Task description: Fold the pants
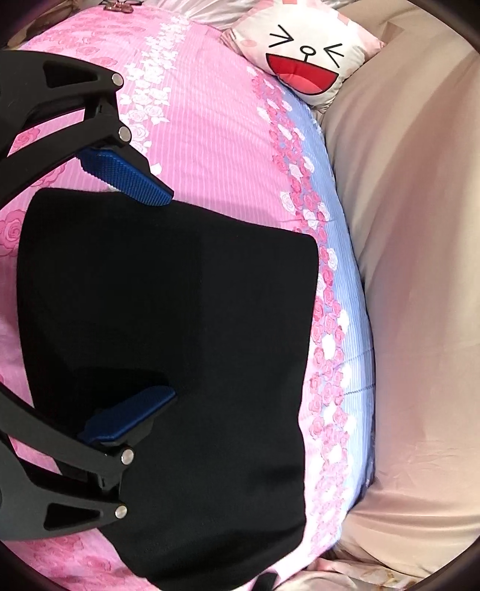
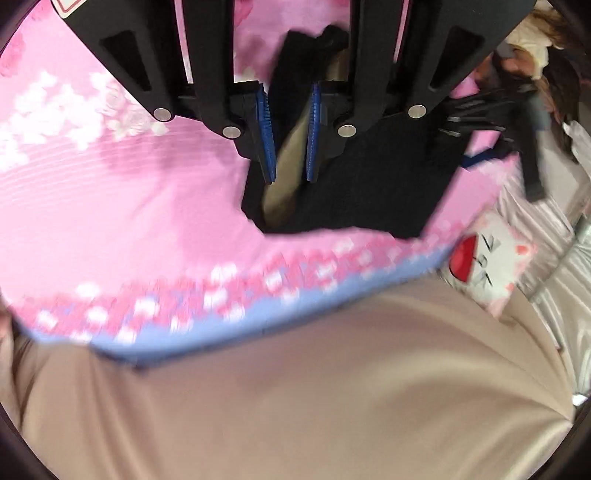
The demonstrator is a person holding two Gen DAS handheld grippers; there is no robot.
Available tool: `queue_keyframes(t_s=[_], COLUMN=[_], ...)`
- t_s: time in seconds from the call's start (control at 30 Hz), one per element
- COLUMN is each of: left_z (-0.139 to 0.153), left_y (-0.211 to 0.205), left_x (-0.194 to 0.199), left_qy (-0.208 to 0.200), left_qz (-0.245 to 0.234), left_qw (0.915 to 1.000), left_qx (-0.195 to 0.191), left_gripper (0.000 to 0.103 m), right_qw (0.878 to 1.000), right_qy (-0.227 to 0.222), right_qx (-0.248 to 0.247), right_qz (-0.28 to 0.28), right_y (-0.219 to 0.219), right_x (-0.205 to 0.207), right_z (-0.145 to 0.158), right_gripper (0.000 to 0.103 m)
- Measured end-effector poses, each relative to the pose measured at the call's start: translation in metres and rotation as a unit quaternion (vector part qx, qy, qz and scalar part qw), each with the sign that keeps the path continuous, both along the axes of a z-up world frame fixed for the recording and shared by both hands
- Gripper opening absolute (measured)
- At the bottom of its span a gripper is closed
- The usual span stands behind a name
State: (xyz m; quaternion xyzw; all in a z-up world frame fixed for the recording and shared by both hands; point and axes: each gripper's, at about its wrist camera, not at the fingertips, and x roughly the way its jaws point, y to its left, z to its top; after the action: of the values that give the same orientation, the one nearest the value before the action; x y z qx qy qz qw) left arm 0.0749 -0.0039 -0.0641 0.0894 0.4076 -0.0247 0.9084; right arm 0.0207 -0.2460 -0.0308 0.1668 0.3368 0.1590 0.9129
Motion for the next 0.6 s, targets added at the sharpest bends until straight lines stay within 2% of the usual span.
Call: queue_keyframes(t_s=[0.1,0.17,0.2,0.23,0.27,0.33,0.37,0.4,0.43,0.5,0.53,0.57,0.6], left_z=[-0.004,-0.005,-0.004,-0.004,-0.002,0.001,0.001,0.002,0.002,0.0,-0.002,-0.003,-0.003], left_y=[-0.002,-0.005,-0.006,-0.006,-0.006,-0.003,-0.001,0.0,0.001,0.003,0.003,0.002,0.002], left_x=[0.003,0.002,0.002,0.002,0.0,-0.002,-0.003,-0.003,-0.003,-0.001,0.001,0.002,0.001], left_qy=[0.003,0.001,0.001,0.002,0.004,0.004,0.005,0.004,0.004,0.008,0.013,0.016,0.016], left_qz=[0.005,0.007,0.009,0.008,0.007,0.007,0.009,0.01,0.011,0.016,0.017,0.018,0.018], left_qw=[1.0,0.9999,0.9999,0.9999,0.9998,0.9998,0.9998,0.9998,0.9997,0.9998,0.9997,0.9997,0.9996], left_qx=[0.004,0.011,0.014,0.015,0.016,0.018,0.019,0.02,0.019,0.013,0.01,0.011,0.013], left_gripper=[0.098,0.098,0.098,0.098,0.098,0.098,0.098,0.098,0.098,0.098,0.098,0.098,0.098], right_qw=[0.998,0.995,0.995,0.993,0.993,0.997,0.997,0.997,0.995,0.995,0.994,0.993,0.989], right_qy=[0.004,0.028,0.038,0.055,0.061,0.081,0.069,0.048,0.029,0.015,0.019,0.028,0.05], right_qx=[0.007,-0.025,-0.046,-0.09,-0.092,-0.009,-0.032,-0.065,-0.097,-0.101,-0.098,-0.106,-0.134], right_qz=[0.063,0.091,0.084,0.049,0.03,0.008,-0.013,-0.018,-0.014,0.021,0.041,0.046,0.037], right_y=[0.037,0.063,0.068,0.065,0.054,0.034,0.035,0.043,0.054,0.073,0.081,0.085,0.088], right_x=[-0.006,0.005,0.012,0.024,0.032,0.035,0.032,0.03,0.03,0.038,0.048,0.058,0.076], right_z=[-0.001,-0.022,-0.032,-0.049,-0.06,-0.056,-0.043,-0.031,-0.019,-0.006,-0.009,-0.015,-0.03], right_gripper=[0.019,0.019,0.017,0.014,0.0,0.0,0.0,0.014,0.015,0.016,0.02,0.029,0.03])
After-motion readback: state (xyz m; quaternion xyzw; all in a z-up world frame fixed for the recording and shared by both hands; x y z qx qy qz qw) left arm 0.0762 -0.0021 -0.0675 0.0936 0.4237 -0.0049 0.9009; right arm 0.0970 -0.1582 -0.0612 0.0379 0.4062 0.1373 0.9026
